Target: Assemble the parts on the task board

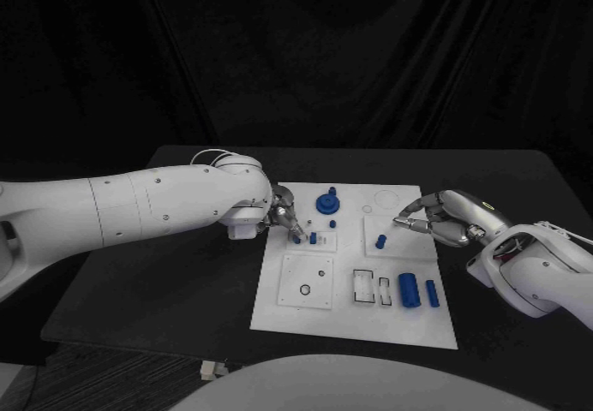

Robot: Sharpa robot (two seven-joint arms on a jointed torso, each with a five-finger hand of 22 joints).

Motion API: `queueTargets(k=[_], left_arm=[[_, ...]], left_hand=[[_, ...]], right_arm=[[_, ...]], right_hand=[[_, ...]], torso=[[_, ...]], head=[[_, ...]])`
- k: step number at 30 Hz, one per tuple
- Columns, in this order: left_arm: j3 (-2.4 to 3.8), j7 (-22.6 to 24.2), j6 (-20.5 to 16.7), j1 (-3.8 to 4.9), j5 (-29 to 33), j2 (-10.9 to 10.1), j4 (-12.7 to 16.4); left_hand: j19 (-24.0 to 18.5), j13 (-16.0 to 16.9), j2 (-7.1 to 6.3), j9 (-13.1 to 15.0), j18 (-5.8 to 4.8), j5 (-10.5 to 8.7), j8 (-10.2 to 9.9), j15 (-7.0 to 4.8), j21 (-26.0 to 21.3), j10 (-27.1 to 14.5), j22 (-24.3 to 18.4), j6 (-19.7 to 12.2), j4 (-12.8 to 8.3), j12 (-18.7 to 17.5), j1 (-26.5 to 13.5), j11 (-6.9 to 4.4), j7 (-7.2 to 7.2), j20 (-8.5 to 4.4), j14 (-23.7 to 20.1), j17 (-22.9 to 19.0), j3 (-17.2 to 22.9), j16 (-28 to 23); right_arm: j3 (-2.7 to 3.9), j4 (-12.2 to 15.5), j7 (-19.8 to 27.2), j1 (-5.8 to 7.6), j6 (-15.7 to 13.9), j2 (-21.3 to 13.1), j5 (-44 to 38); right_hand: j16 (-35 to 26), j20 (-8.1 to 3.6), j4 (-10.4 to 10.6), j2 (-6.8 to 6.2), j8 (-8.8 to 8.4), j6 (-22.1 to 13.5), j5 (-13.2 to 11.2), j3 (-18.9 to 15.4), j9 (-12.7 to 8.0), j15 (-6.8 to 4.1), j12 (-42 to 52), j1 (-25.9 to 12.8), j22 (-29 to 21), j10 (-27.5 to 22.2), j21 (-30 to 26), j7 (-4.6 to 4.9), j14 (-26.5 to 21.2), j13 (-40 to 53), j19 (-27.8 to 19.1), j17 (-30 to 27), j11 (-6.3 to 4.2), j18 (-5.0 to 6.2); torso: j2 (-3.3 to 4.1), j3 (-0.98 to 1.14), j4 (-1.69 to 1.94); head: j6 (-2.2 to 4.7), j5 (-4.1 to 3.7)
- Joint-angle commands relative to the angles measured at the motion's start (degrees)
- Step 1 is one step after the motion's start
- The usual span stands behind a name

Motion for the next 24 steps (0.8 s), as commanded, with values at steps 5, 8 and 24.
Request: queueTargets(k=[5, 8, 24], left_arm=[[0.04, 0.15, 0.79, -0.15, -0.42, 0.27, -0.19], [0.04, 0.15, 0.83, -0.18, -0.43, 0.35, -0.36], [0.04, 0.74, 0.02, -0.38, -0.28, -0.19, -0.05]], left_hand=[[-0.27, 15.09, 0.18, -0.06, 1.11, -0.33, -0.4, 0.05, -0.69, 5.96, 9.39, -0.25, 2.15, 0.2, -1.92, 0.38, 0.47, 0.11, 6.05, 15.05, -2.78, 0.15], [-0.35, 15.09, 0.31, -0.06, 1.16, -0.33, -0.44, 0.06, -1.0, 5.96, 9.32, -0.31, 2.32, 0.2, -1.95, 0.39, 0.48, 0.12, 6.05, 15.05, -3.0, 0.15], [-0.66, 15.09, 0.58, 0.48, 1.31, -0.33, -0.5, 0.27, -2.14, 5.96, 9.09, -1.72, 2.29, 0.2, -0.64, 0.65, 0.78, 0.28, 5.97, 14.89, -4.55, -0.08]], right_arm=[[0.03, 0.08, -0.18, -0.12, -0.26, 0.02, -0.03], [0.03, 0.1, -0.17, -0.12, -0.27, 0.0, -0.03], [0.03, 0.09, -0.11, -0.13, -0.29, -0.09, -0.03]], right_hand=[[-0.31, 0.04, -0.07, 0.26, 0.0, 0.34, 0.31, -0.34, -0.05, -0.23, -0.32, 0.29, 9.91, 3.74, -0.23, 0.26, 4.04, 6.7, -0.31, 7.49, 0.05, 0.37], [-0.31, 0.04, -0.07, 0.26, 0.0, 0.34, 0.31, -0.34, -0.05, -0.23, -0.32, 0.29, 9.91, 3.74, -0.23, 0.26, 4.04, 6.7, -0.31, 7.49, 0.05, 0.37], [-0.31, 0.04, -0.07, 0.26, 0.0, 0.34, 0.31, -0.34, -0.05, -0.23, -0.32, 0.29, 9.91, 3.74, -0.23, 0.26, 4.04, 6.7, -0.31, 7.49, 0.05, 0.37]], torso=[[0.05, 0.0, 0.02], [0.04, 0.0, 0.02], [0.04, 0.0, 0.01]], head=[[-0.01, -0.08], [-0.01, -0.1], [-0.01, -0.1]])
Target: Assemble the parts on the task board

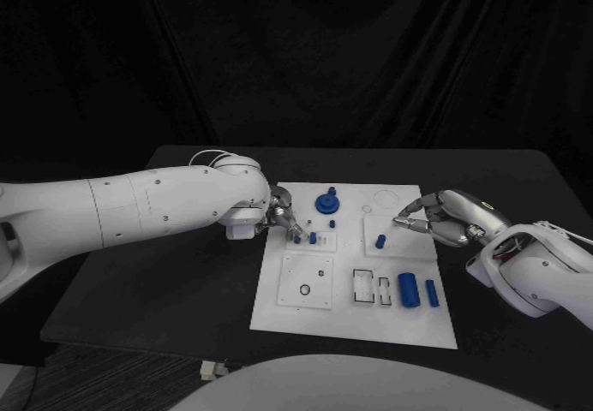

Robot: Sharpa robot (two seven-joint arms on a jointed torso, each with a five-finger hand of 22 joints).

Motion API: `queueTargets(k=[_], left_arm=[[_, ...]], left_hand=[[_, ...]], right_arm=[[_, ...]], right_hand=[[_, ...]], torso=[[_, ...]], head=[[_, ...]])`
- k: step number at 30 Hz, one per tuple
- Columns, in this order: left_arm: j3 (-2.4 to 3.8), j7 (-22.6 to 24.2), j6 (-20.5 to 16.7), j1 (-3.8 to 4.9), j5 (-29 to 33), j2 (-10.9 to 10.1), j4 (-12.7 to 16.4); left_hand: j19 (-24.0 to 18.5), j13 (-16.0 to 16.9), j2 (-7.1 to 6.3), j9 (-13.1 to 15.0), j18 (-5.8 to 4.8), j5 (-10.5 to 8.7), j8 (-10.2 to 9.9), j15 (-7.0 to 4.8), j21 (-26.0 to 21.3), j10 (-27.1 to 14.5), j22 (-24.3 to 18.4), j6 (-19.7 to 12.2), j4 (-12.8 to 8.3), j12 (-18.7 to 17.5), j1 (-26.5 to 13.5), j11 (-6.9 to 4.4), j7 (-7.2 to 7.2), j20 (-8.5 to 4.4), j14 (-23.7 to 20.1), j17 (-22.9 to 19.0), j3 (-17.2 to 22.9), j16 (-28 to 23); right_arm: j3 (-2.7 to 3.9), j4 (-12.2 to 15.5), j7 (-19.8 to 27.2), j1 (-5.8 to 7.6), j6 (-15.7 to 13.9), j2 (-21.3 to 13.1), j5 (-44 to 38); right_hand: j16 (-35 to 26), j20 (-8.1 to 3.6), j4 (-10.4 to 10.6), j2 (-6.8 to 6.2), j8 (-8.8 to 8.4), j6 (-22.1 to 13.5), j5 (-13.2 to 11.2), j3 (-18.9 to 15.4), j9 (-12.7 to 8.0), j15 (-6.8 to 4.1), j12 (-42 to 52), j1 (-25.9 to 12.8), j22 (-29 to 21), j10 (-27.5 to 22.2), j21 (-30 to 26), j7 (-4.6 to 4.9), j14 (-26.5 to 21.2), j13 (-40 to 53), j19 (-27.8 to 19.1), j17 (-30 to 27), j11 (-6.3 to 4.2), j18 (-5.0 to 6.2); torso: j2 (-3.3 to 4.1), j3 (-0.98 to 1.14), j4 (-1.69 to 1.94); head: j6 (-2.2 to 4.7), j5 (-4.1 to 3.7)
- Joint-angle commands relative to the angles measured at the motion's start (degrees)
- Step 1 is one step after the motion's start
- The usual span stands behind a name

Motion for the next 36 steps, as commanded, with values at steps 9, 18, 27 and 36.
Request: queueTargets(k=[9, 18, 27, 36], left_arm=[[0.05, 1.64, -1.79, -0.13, 0.37, -1.0, 1.16], [0.06, 1.87, -2.24, -0.13, 0.4, -1.03, 0.76], [0.05, 1.5, -1.31, -0.13, 0.4, -0.72, 0.34], [0.05, 1.38, -1.3, -0.13, 0.42, -0.47, 0.03]], left_hand=[[-0.63, 15.08, -0.6, 1.02, 0.9, -0.33, 0.51, 0.44, -0.97, 6.17, 8.99, -1.33, -0.01, 0.2, 1.47, 0.61, 0.28, 0.22, 5.86, 14.68, -2.55, -0.4], [-0.57, 15.08, 0.55, 2.18, 0.91, -0.31, 1.8, 0.28, -0.98, 6.17, 9.05, -1.28, -0.37, 0.2, 4.83, 0.36, -0.04, 0.19, 5.87, 14.7, -3.89, -0.37], [-0.47, 15.08, 1.54, 2.6, 0.91, -0.26, 2.41, 0.16, -0.92, 6.17, 9.09, -1.26, -1.32, 0.2, 7.56, 0.19, -0.28, 0.11, 5.9, 14.76, -3.81, -0.28], [-0.37, 15.08, 2.17, 2.75, 0.89, -0.17, 2.79, 0.08, -0.81, 6.17, 9.13, -1.2, -1.8, 0.2, 8.94, 0.08, -0.43, 0.05, 5.92, 14.8, -3.73, -0.23]], right_arm=[[0.03, -0.01, -0.12, -0.13, -0.21, -0.12, -0.05], [0.03, -0.09, -0.09, -0.13, -0.11, -0.05, -0.05], [0.03, -0.1, -0.02, -0.14, -0.06, -0.03, -0.05], [0.03, -0.13, 0.02, -0.14, -0.06, 0.0, -0.05]], right_hand=[[-0.31, 0.04, -0.07, 0.26, 0.0, 0.14, 0.31, -0.34, -0.05, -0.23, -0.36, 0.29, 9.92, 3.74, -0.23, 0.06, 4.04, 6.7, -0.31, 7.5, 0.05, 0.37], [-0.31, 0.04, -0.07, 0.26, 0.0, 0.14, 0.31, -0.34, -0.05, -0.23, -0.36, 0.29, 9.92, 3.74, -0.23, 0.06, 4.04, 6.7, -0.31, 7.5, 0.05, 0.37], [-0.37, 0.04, -0.06, 0.29, -0.02, 0.14, 0.39, -0.35, -0.06, -0.23, -0.42, 0.38, 9.89, 3.71, -0.34, 0.07, 4.03, 6.63, -0.37, 7.44, 0.06, 0.39], [-0.36, 0.04, -0.07, 0.3, -0.02, 0.14, 0.41, -0.35, -0.07, -0.23, -0.4, 0.4, 9.88, 3.73, -0.4, 0.07, 4.04, 6.67, -0.39, 7.46, 0.06, 0.4]], torso=[[-0.02, 0.0, 0.02], [-0.02, -0.06, 0.01], [-0.02, 0.01, 0.0], [-0.06, 0.01, -0.03]], head=[[-0.01, -0.03], [-0.01, -0.03], [-0.01, -0.05], [-0.01, 0.05]])
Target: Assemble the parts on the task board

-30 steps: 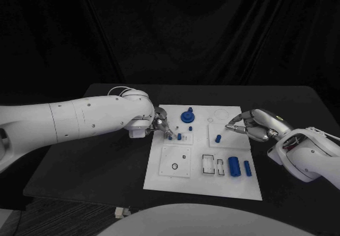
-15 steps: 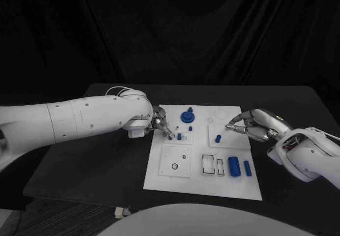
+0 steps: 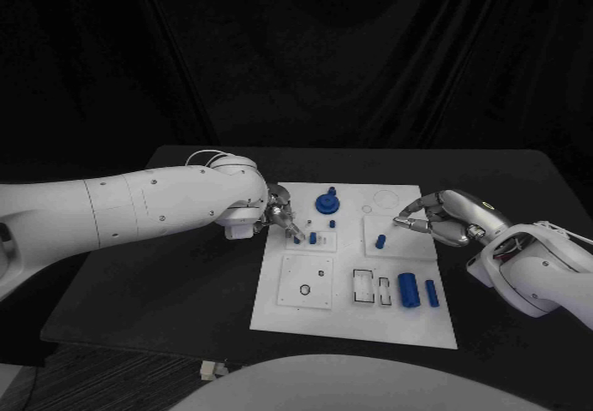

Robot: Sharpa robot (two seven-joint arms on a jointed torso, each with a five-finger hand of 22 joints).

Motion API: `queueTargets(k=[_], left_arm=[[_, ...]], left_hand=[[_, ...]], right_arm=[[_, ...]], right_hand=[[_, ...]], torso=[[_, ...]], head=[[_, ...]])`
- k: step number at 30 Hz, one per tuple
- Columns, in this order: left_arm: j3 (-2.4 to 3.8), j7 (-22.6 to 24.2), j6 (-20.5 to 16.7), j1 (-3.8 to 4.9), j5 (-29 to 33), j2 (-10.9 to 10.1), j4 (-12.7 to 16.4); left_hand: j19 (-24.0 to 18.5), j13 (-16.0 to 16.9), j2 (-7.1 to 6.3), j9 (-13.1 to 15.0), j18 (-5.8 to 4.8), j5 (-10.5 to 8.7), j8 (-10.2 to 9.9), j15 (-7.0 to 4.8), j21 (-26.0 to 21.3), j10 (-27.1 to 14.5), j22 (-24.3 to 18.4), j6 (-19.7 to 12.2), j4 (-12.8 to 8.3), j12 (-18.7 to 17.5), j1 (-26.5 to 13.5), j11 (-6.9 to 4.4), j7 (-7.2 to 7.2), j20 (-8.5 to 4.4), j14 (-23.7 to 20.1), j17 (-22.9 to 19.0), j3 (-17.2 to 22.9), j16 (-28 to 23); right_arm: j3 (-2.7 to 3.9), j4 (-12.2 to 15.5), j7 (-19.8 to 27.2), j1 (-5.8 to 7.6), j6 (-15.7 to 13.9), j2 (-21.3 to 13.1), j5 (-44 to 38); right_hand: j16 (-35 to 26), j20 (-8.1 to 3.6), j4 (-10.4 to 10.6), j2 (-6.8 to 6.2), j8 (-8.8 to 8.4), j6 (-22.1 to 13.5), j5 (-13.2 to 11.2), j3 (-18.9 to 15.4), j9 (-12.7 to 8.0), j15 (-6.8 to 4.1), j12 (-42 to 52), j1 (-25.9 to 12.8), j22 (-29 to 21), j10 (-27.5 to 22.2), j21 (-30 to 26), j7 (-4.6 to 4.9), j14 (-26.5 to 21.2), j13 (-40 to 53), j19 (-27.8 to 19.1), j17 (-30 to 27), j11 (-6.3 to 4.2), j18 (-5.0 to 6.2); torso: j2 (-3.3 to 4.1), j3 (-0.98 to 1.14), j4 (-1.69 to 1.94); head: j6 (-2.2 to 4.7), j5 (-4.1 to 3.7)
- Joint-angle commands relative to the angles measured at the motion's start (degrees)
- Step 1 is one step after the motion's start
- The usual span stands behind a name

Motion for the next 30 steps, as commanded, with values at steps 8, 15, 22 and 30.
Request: queueTargets(k=[8, 15, 22, 30], left_arm=[[0.0, 0.68, -0.83, -0.1, 0.66, 0.11, -0.05], [0.0, 1.06, -1.18, -0.1, 0.75, -0.08, 0.19], [0.0, 2.29, -2.84, -0.1, 0.79, -0.24, 0.48], [0.0, 4.59, -6.0, -0.1, 1.12, -0.55, 0.82]], left_hand=[[-0.08, 15.09, 1.23, 0.08, 0.9, -0.12, 0.61, 0.02, -0.05, 5.98, 9.15, 0.07, -0.12, 0.2, 0.99, -0.21, -0.55, -0.19, 5.93, 14.84, 0.19, -0.19], [-0.05, 15.09, 0.51, 0.07, 0.9, -0.26, 0.7, 0.05, -0.13, 5.98, 9.14, -0.2, 0.7, 0.2, -0.19, -0.06, -0.27, -0.21, 5.94, 14.85, -1.07, -0.18], [0.0, 15.09, -0.09, 0.21, 0.85, -0.32, 0.94, 0.12, -0.04, 5.98, 9.18, -0.41, 2.24, 0.2, -1.95, 0.02, -0.17, -0.2, 5.96, 14.89, -3.02, -0.13], [0.02, 15.09, -0.59, 0.43, 0.84, -0.33, 1.16, 0.2, -0.12, 5.98, 9.19, -0.93, 4.27, 0.2, -3.64, 0.13, -0.05, -0.16, 5.97, 14.92, -5.59, -0.09]], right_arm=[[0.03, 0.02, 0.0, -0.14, -0.07, 0.03, -0.06], [0.03, 0.04, 0.02, -0.14, -0.11, 0.03, -0.06], [0.03, 0.04, 0.04, -0.14, -0.14, 0.04, -0.06], [0.03, 0.08, 0.05, -0.14, -0.2, -0.04, -0.06]], right_hand=[[-0.42, 0.05, -0.09, 0.31, -0.02, 0.14, 0.21, -0.34, -0.07, -0.23, -0.24, 0.48, 9.84, 3.74, -0.18, 0.07, 4.02, 6.68, -0.39, 7.38, 0.06, 0.4], [-0.42, 0.05, -0.09, 0.31, -0.02, 0.14, 0.21, -0.34, -0.07, -0.23, -0.24, 0.48, 9.84, 3.74, -0.18, 0.07, 4.02, 6.68, -0.39, 7.38, 0.06, 0.4], [-0.42, 0.05, -0.09, 0.31, -0.02, 0.14, 0.21, -0.34, -0.07, -0.23, -0.24, 0.48, 9.84, 3.74, -0.18, 0.07, 4.02, 6.68, -0.39, 7.38, 0.06, 0.4], [-0.42, 0.05, -0.09, 0.31, -0.02, 0.14, 0.21, -0.34, -0.07, -0.23, -0.24, 0.48, 9.84, 3.74, -0.18, 0.07, 4.02, 6.68, -0.39, 7.38, 0.06, 0.4]], torso=[[0.02, 0.01, 0.0], [0.02, 0.0, 0.01], [0.0, 0.01, 0.01], [0.0, 0.01, 0.01]], head=[[-0.01, 0.05], [-0.01, 0.01], [-0.01, -0.03], [-0.01, -0.17]])
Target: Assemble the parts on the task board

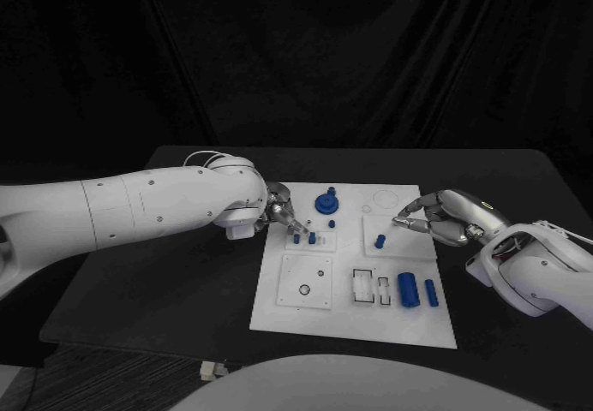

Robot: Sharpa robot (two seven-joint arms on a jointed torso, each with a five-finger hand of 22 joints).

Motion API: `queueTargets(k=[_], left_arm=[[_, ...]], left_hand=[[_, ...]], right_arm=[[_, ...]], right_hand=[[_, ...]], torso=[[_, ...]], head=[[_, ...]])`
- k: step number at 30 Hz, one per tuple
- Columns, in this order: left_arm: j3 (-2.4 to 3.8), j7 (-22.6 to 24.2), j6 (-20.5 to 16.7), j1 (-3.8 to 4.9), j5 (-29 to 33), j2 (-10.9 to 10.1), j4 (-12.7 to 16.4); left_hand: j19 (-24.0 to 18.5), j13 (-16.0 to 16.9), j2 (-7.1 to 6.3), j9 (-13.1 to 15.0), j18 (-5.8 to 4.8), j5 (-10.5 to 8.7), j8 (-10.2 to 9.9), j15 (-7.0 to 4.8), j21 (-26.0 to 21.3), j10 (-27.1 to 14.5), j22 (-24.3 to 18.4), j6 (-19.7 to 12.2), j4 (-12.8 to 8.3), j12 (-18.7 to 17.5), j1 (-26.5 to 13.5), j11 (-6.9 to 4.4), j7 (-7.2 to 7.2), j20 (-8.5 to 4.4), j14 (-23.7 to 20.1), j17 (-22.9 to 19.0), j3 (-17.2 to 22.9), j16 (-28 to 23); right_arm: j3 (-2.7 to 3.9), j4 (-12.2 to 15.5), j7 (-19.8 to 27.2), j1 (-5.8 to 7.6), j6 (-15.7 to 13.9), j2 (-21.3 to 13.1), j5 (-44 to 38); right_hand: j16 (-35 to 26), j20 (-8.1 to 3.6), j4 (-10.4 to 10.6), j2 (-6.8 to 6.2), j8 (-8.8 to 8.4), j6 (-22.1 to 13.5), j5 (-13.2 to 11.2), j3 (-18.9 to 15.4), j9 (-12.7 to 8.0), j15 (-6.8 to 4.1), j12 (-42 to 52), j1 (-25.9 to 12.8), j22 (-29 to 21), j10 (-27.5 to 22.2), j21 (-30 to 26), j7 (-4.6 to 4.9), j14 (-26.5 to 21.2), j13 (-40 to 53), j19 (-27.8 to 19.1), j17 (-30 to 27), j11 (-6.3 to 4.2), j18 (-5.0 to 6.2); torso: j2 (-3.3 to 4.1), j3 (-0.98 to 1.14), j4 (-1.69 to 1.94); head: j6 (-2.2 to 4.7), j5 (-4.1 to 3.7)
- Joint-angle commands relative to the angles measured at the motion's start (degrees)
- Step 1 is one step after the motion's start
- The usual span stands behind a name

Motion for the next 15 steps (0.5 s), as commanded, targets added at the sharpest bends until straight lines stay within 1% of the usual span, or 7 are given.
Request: queueTargets(k=[1, 4, 10, 15], left_arm=[[0.04, 3.15, -3.54, -0.09, 0.73, -0.14, 0.35], [0.05, 4.18, -4.98, -0.09, 0.75, -0.42, 0.58], [0.06, 6.29, -7.8, -0.08, 0.77, -1.18, 1.11], [0.07, 7.6, -9.83, -0.05, 0.78, -2.03, 1.75]], left_hand=[[0.04, 15.09, -0.14, 0.09, 0.84, -0.33, 0.29, 0.2, -0.04, 5.98, 9.21, -0.53, 0.44, 0.2, -0.79, 0.13, -0.07, -0.16, 5.97, 14.93, -0.88, -0.09], [0.04, 15.09, -0.17, 0.19, 0.84, -0.33, 0.46, 0.19, -0.08, 5.98, 9.21, -0.59, 1.21, 0.2, -1.07, 0.11, -0.11, -0.16, 5.96, 14.91, -1.85, -0.12], [0.09, 15.09, 0.24, 0.32, 0.83, -0.32, 0.74, 0.15, 0.06, 5.98, 9.25, -0.39, 1.49, 0.2, -0.52, 0.03, -0.23, -0.17, 5.99, 14.97, -2.21, -0.02], [0.22, 15.09, 1.35, 0.49, 0.79, -0.22, 1.26, 0.05, 0.36, 5.98, 9.33, -0.02, 1.29, 0.2, 1.54, -0.12, -0.41, -0.23, 6.05, 15.09, -2.24, 0.15]], right_arm=[[0.03, 0.11, 0.03, -0.13, -0.21, -0.11, -0.07], [0.03, 0.16, 0.03, -0.13, -0.26, -0.2, -0.07], [0.03, 0.18, 0.01, -0.13, -0.33, -0.32, -0.07], [0.03, 0.1, 0.01, -0.13, -0.31, -0.27, -0.07]], right_hand=[[-0.15, 0.05, -0.09, 0.31, -0.02, 0.14, 0.21, -0.34, -0.07, -0.22, -0.35, 0.48, 9.86, 3.74, -0.18, 0.07, 4.02, 6.68, -0.39, 7.39, 0.06, 0.4], [-0.15, 0.05, -0.09, 0.31, -0.02, 0.14, 0.21, -0.34, -0.07, -0.22, -0.35, 0.48, 9.86, 3.74, -0.18, 0.07, 4.02, 6.68, -0.39, 7.39, 0.06, 0.4], [-0.15, 0.05, -0.09, 0.31, -0.04, 0.14, 0.23, -0.34, -0.08, -0.22, -0.33, 0.61, 9.86, 3.75, -0.17, 0.08, 4.03, 6.71, -0.39, 7.4, 0.07, 0.4], [-0.15, 0.05, -0.09, 0.31, -0.04, 0.14, 0.23, -0.34, -0.08, -0.22, -0.33, 0.61, 9.86, 3.75, -0.17, 0.08, 4.03, 6.71, -0.39, 7.4, 0.07, 0.4]], torso=[[0.0, 0.0, 0.01], [0.01, -0.01, 0.02], [0.02, 0.01, 0.01], [-0.02, 0.0, 0.0]], head=[[-0.01, -0.02], [-0.01, -0.14], [-0.01, -0.14], [-0.01, -0.09]])
